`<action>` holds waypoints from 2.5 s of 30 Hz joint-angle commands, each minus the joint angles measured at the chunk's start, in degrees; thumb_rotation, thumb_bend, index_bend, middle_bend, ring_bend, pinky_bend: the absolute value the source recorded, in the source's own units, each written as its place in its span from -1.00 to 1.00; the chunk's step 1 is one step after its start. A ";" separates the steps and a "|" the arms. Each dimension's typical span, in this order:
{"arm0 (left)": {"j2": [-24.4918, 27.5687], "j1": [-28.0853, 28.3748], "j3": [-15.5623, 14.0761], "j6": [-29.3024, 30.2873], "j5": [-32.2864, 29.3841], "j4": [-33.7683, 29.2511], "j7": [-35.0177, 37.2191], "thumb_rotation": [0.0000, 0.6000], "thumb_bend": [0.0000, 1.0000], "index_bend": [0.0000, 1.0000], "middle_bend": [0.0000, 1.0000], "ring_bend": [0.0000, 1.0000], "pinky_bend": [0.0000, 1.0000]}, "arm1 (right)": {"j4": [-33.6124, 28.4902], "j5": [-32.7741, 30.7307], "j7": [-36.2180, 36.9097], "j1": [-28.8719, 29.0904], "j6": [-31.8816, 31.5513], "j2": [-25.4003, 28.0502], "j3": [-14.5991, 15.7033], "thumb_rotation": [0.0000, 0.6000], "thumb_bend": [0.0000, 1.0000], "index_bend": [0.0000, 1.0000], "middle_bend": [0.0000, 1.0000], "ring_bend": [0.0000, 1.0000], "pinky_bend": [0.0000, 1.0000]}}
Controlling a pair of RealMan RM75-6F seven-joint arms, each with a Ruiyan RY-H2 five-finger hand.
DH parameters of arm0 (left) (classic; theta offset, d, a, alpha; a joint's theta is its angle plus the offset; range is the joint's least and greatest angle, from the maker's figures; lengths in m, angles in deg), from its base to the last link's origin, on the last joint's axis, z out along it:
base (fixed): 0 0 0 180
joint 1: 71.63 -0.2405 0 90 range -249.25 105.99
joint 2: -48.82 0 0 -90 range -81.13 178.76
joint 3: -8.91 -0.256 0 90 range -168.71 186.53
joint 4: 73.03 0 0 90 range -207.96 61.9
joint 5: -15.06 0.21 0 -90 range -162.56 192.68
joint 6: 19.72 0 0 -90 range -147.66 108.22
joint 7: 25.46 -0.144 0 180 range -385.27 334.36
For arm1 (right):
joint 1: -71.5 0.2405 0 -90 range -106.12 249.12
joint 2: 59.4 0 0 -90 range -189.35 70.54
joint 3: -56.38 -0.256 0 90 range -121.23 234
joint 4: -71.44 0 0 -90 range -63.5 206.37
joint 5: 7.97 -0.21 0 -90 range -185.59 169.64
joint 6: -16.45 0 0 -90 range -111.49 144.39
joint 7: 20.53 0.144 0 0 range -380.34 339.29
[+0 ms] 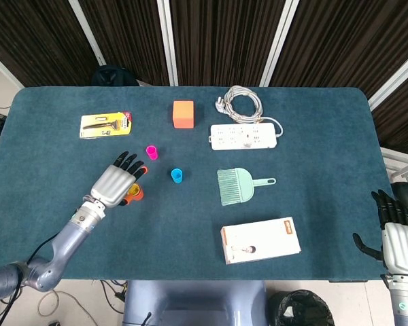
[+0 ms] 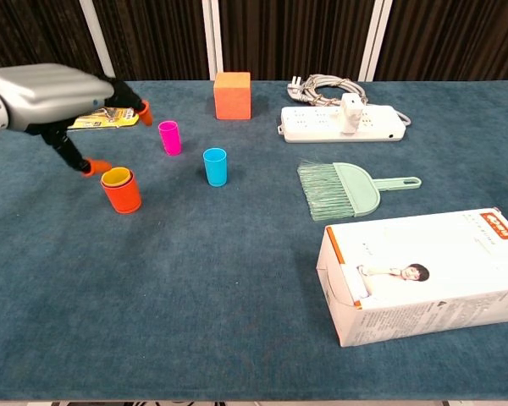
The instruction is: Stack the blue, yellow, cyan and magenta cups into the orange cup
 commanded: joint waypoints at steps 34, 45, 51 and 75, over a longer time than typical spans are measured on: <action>-16.61 18.49 5.28 -12.07 -23.97 18.31 -12.72 1.00 -0.46 -0.44 -0.76 -1.00 -1.00 | 6.18 -9.28 0.67 1.42 4.66 -1.61 -3.26 1.00 -0.31 -0.91 -0.91 -0.85 -0.93; -19.37 19.52 4.13 -11.35 -23.58 22.23 -12.06 1.00 -0.46 -0.31 -0.75 -1.00 -1.00 | 6.78 -9.84 0.97 1.38 4.80 -1.63 -3.55 1.00 -0.31 -0.91 -0.91 -0.85 -0.93; -20.41 20.16 3.91 -11.10 -22.91 23.42 -12.03 1.00 -0.46 -0.27 -0.74 -1.00 -1.00 | 7.62 -10.71 1.13 1.58 5.52 -1.89 -3.79 1.00 -0.31 -0.91 -0.91 -0.85 -0.93; -21.11 20.75 2.98 -10.12 -22.59 24.27 -12.07 1.00 -0.28 -0.06 -0.63 -1.00 -1.00 | 8.69 -11.82 2.12 1.72 6.48 -2.18 -4.30 1.00 -0.31 -0.90 -0.91 -0.85 -0.93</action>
